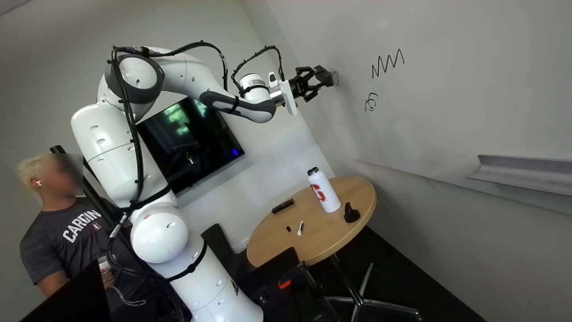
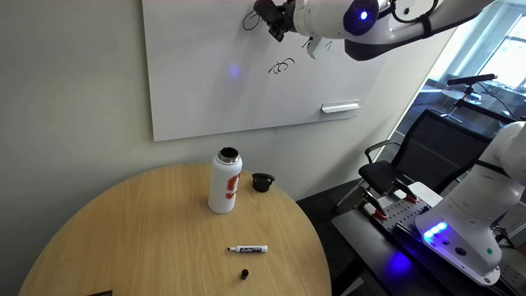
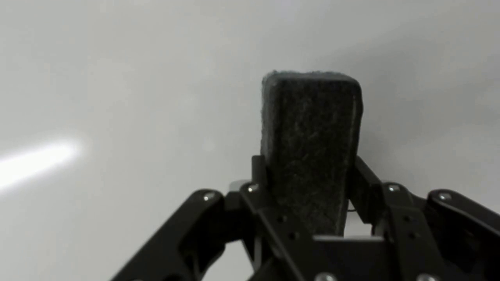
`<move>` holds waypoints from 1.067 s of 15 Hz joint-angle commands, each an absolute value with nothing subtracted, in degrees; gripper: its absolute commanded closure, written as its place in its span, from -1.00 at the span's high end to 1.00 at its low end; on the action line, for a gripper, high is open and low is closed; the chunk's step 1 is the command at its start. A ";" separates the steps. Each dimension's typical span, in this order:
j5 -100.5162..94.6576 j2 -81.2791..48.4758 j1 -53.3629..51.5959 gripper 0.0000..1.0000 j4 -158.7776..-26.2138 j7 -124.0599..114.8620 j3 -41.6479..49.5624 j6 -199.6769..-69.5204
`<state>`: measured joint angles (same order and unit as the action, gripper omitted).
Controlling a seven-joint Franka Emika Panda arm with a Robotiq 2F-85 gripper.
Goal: Use the duster to erase the board
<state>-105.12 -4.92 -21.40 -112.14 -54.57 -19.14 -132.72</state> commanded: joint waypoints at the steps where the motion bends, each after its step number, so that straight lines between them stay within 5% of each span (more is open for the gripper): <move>1: -107.26 -7.47 -20.52 -0.45 -108.06 -55.00 -19.20 -134.24; 16: -106.62 -12.90 -18.40 -0.45 -100.23 -52.70 -18.22 -146.12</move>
